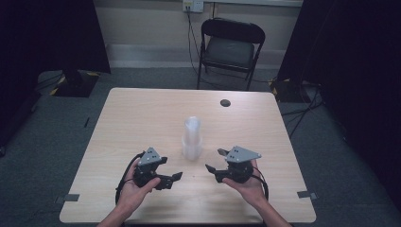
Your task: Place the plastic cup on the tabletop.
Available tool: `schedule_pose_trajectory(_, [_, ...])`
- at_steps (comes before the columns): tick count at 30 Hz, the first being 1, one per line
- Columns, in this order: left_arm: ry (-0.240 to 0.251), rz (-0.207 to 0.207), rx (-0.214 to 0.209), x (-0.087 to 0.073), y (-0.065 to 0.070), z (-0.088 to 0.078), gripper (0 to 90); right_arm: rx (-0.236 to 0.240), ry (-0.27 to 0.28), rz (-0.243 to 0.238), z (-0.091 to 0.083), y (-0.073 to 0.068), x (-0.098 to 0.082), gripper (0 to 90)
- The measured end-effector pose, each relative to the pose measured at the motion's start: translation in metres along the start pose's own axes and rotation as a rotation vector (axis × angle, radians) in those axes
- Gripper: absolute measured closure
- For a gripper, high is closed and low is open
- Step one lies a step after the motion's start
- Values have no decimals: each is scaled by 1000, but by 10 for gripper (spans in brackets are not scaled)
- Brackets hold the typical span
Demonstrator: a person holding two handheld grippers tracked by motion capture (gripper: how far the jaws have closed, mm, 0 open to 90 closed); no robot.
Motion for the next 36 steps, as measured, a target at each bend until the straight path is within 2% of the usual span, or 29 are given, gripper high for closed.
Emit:
schedule_pose_trajectory(2, [-4,-10,0,-4,-1,-1,158,-9,12,21,-1,6,1,294])
schedule_pose_trajectory(5, [-10,0,16,-10,-1,-4,158,-32,22,42,0,14,4,294])
schedule_pose_trajectory(8, [0,11,8,-16,-2,-8,157,-52,27,63,4,23,5,294])
schedule_pose_trajectory(12, [3,15,19,-20,-4,-9,158,-82,31,89,9,36,7,294])
schedule_pose_trajectory(15, [-7,21,25,-23,-6,-9,158,-98,40,129,13,47,8,294])
schedule_pose_trajectory(18, [-11,25,23,-25,-6,-10,159,-115,42,147,17,56,8,294])
schedule_pose_trajectory(32, [-12,26,30,-29,-7,-10,162,-181,25,218,51,88,9,288])
schedule_pose_trajectory(36, [-15,24,31,-30,-7,-10,164,-201,6,232,59,103,11,286])
Point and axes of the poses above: each handheld gripper's, and its own axes: z roughly forward along the jaws, x roughly out of its top, y roughly to its right, the point moved 1 cm from there along z, roughly forward along the jaws
